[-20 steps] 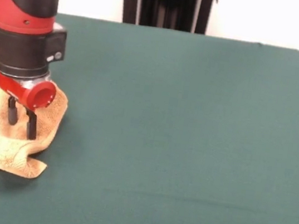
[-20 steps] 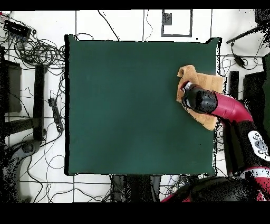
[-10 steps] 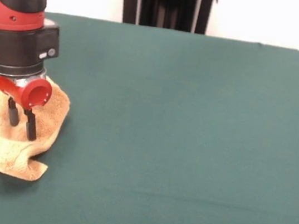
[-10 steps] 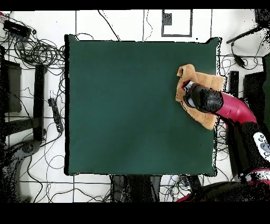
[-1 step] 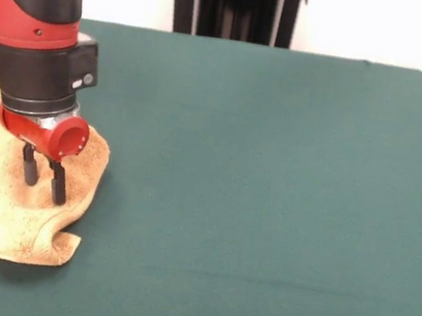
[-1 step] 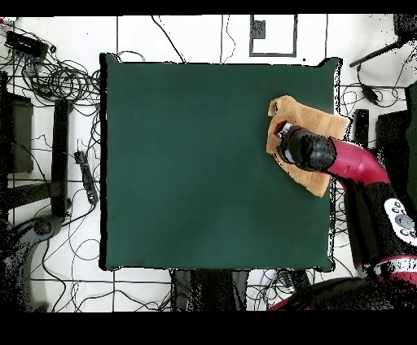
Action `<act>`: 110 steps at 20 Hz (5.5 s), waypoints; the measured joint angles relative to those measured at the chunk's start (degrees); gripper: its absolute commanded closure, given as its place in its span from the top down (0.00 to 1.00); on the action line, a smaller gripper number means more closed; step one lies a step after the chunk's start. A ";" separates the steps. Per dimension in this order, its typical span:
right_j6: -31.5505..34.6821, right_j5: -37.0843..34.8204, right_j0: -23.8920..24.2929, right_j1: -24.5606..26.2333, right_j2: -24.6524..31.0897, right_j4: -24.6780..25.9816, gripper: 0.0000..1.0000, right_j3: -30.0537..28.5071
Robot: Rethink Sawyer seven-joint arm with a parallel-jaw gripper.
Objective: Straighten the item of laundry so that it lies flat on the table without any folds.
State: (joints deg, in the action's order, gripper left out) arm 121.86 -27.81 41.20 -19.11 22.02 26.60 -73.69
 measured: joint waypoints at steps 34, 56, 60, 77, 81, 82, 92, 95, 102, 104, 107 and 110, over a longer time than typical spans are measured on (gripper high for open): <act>0.00 -1.27 -7.11 -0.93 2.85 0.56 1.00 -2.28; 0.01 -7.06 -19.94 -4.45 -9.79 -4.42 1.00 -7.38; 0.01 -7.07 -17.48 -1.30 -10.27 -3.95 1.00 -3.86; 0.01 -10.15 -17.44 0.07 -10.90 -4.07 1.00 -0.34; 0.01 -12.04 -17.96 0.30 -11.16 -4.00 1.00 0.71; 0.01 -12.14 -18.05 0.27 -11.27 -3.97 1.00 0.73; 0.01 -12.20 -18.43 -4.37 -14.85 -1.83 1.00 -0.45; 0.01 -12.20 -18.75 -7.24 -16.56 -0.99 1.00 -0.60; 0.01 -12.21 -19.46 -12.98 -19.73 0.91 1.00 -0.62; 0.01 -12.20 -19.40 -14.32 -20.41 0.94 1.00 -0.60; 0.01 -12.15 -18.94 -15.13 -20.50 0.93 1.00 -0.60; 0.01 -12.00 -17.96 -15.09 -20.50 0.94 1.00 -0.60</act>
State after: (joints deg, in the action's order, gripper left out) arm 121.87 -39.81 23.24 -34.20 1.52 27.55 -74.29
